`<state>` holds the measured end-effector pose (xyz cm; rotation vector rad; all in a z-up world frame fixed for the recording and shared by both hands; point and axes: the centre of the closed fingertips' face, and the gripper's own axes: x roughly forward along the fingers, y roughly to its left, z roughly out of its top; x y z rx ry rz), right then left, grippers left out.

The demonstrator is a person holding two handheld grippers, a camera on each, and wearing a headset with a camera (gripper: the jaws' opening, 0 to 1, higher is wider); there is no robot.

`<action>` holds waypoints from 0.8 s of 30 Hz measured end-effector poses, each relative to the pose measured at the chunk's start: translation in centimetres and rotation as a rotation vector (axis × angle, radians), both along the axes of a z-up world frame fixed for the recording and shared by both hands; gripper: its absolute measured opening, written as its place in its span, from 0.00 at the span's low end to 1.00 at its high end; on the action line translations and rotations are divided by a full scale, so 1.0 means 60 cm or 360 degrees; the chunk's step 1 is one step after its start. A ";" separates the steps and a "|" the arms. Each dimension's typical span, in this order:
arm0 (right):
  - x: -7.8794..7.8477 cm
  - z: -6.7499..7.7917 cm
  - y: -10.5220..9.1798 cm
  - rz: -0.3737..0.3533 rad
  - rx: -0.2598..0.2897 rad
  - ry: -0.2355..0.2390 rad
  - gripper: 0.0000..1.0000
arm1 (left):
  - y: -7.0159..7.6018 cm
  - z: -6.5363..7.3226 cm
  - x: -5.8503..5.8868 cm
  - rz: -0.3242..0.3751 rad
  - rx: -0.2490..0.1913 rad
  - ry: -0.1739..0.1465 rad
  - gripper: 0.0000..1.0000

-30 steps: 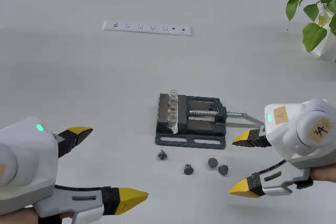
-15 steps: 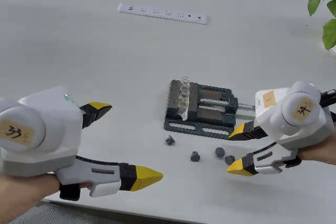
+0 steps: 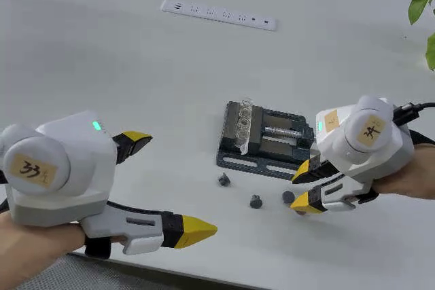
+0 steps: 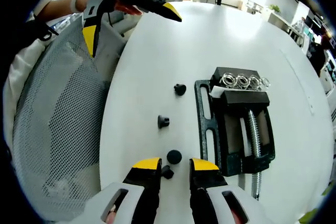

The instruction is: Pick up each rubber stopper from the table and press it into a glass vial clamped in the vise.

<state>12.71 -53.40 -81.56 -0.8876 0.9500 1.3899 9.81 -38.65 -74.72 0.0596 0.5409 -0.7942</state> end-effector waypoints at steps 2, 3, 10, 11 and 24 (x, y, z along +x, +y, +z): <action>0.000 -0.001 0.003 0.0006 -0.0015 0.0021 0.15 | 0.000 0.000 0.000 0.0001 -0.0001 -0.0001 0.99; -0.001 -0.003 0.003 0.0020 -0.0025 0.0031 0.14 | 0.000 0.000 0.000 0.0003 -0.0003 0.0001 0.99; -0.005 -0.009 0.003 0.0076 -0.0089 0.0042 0.12 | 0.004 -0.002 -0.002 0.0014 -0.0012 0.0006 0.99; -0.004 -0.008 0.004 0.0079 -0.0090 0.0048 0.11 | 0.006 -0.003 -0.003 0.0016 -0.0013 0.0009 0.99; -0.002 -0.010 0.008 0.0120 -0.0127 0.0057 0.08 | 0.010 -0.008 -0.007 0.0035 -0.0023 0.0025 0.99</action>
